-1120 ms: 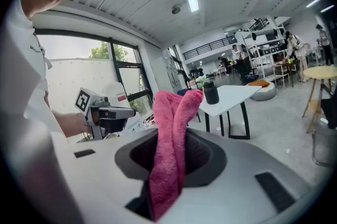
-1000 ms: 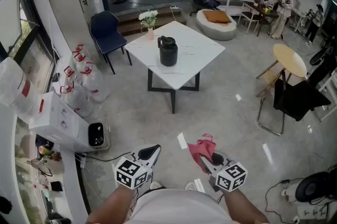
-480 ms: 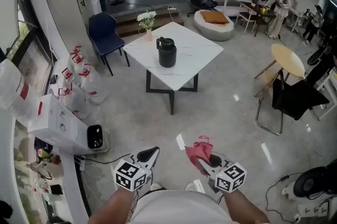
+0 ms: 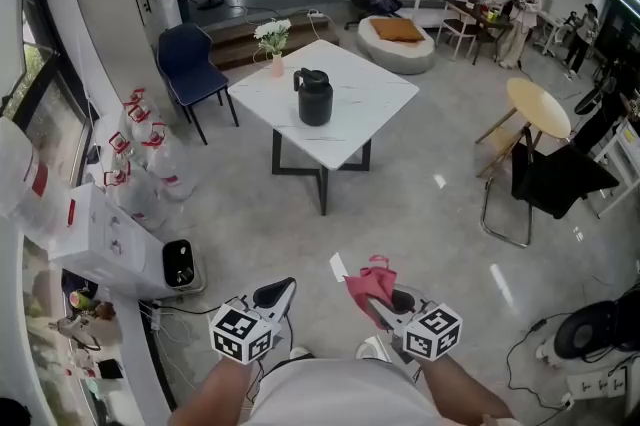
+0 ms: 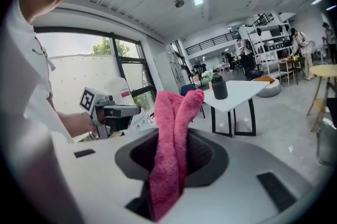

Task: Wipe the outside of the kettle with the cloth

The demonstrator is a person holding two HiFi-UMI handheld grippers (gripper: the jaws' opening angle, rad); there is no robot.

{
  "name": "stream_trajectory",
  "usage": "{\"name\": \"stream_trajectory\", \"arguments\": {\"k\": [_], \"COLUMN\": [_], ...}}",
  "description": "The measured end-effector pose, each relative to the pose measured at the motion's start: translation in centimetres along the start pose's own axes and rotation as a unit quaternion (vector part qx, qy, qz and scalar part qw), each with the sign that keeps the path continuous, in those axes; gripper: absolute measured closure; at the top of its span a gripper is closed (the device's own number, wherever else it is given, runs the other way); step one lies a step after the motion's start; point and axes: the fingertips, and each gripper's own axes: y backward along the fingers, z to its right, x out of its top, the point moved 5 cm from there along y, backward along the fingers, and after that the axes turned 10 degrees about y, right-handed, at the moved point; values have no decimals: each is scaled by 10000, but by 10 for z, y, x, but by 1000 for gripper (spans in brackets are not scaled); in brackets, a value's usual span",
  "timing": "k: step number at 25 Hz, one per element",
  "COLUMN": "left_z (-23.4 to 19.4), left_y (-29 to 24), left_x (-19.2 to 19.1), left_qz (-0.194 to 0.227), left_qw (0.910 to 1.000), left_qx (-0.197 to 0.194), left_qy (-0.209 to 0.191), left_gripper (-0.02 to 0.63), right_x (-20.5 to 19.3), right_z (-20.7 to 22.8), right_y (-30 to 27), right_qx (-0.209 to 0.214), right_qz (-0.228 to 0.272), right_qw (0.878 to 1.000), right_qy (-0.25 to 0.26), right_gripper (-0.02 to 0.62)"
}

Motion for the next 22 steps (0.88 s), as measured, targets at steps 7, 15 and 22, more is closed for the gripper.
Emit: {"name": "stream_trajectory", "arguments": {"k": [7, 15, 22], "left_z": [-28, -48, -60], "left_y": [26, 38, 20], "left_x": [-4, -14, -9], "left_qz": [-123, -255, -308], "left_qw": [9999, 9995, 9993], "left_qx": [-35, -195, -194], "left_qy": [-56, 39, 62], "left_gripper": [606, 606, 606], "right_x": [8, 11, 13], "right_z": [-19, -10, 4], "right_y": [-21, -20, -35], "right_qx": [-193, -711, -694], "right_qz": [84, 37, 75], "right_qw": [9998, 9971, 9968], "right_qy": [-4, -252, -393], "right_gripper": [488, 483, 483]}}
